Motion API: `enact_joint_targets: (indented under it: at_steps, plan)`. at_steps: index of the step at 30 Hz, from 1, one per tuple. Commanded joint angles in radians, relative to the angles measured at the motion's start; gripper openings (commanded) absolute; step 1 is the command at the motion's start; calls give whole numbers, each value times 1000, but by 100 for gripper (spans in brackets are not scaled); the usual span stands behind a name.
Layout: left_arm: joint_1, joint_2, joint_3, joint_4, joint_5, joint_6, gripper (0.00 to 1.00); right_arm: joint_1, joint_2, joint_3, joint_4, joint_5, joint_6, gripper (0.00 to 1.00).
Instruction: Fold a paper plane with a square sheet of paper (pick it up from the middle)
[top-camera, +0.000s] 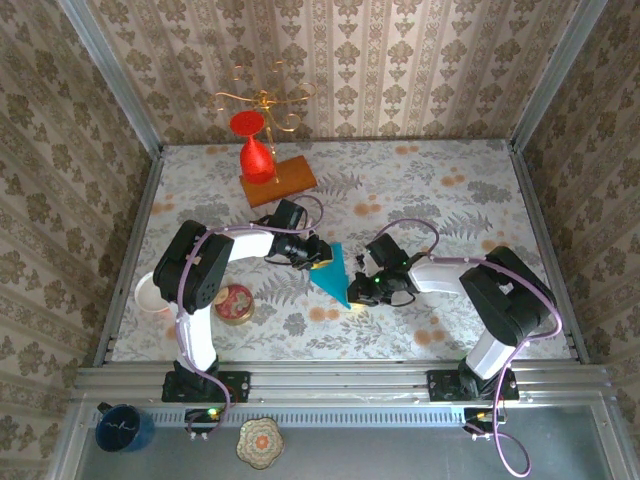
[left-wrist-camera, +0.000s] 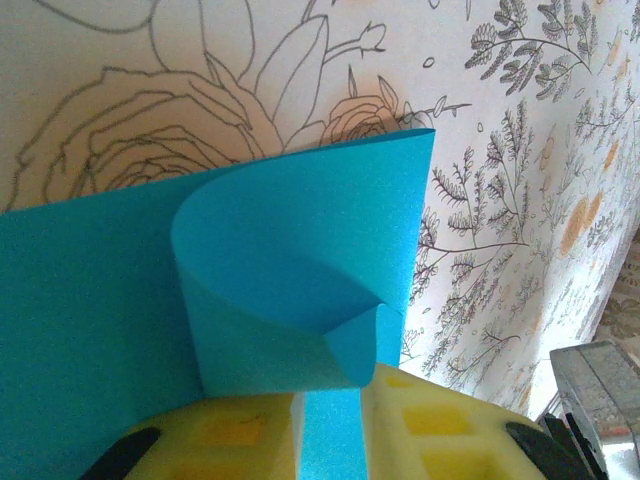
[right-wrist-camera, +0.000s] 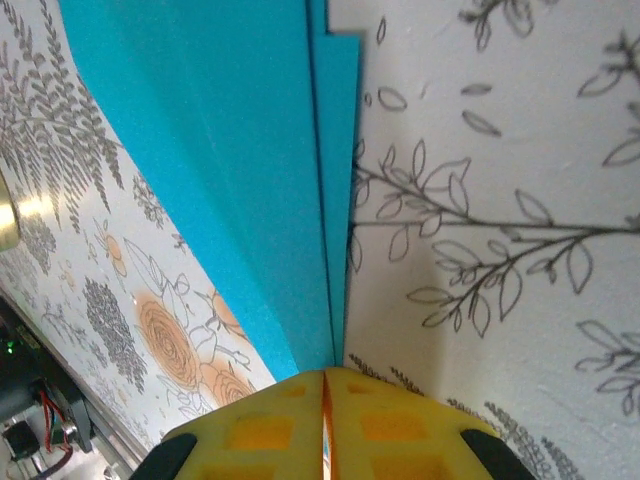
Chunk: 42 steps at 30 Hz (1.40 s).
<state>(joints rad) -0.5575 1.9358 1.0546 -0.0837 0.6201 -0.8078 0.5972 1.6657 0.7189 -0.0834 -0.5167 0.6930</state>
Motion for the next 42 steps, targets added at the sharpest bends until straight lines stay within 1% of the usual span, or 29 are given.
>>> enact_joint_targets:
  at_steps: [1, 4, 8, 11, 14, 18, 22, 27, 34, 37, 42]
  plan:
    - [11, 50, -23, -121, -121, -15, 24, 19, -18, -54, -161, -34, -21, 11]
    - [11, 49, -24, -120, -117, -12, 24, 17, -63, -51, -179, -4, -30, 11]
    - [11, 45, -25, -119, -112, -6, 24, 15, -136, -8, -135, 39, -26, 14]
    - [11, 45, -21, -120, -110, -2, 24, 16, -135, 51, -104, 59, -25, 14]
    - [11, 47, -19, -123, -109, -1, 24, 21, -71, 130, -80, 79, -28, 13]
    - [11, 48, -18, -126, -107, -2, 24, 39, 77, 240, -62, 67, -11, 9]
    - [10, 46, -18, -133, -110, -1, 24, 39, 154, 250, -25, 67, 13, 5]
    - [8, 56, -7, -147, -113, -2, 24, 33, 175, 206, 13, 57, 32, 3]
    - [8, 66, 2, -171, -128, 1, 23, 12, 179, 71, 89, 15, 62, 2]
    - [10, 67, 1, -180, -137, 2, 23, 13, 151, 22, 88, -3, 65, 1]
    - [11, 70, 1, -185, -145, -1, 22, 15, 59, -64, 63, -25, 65, 1]
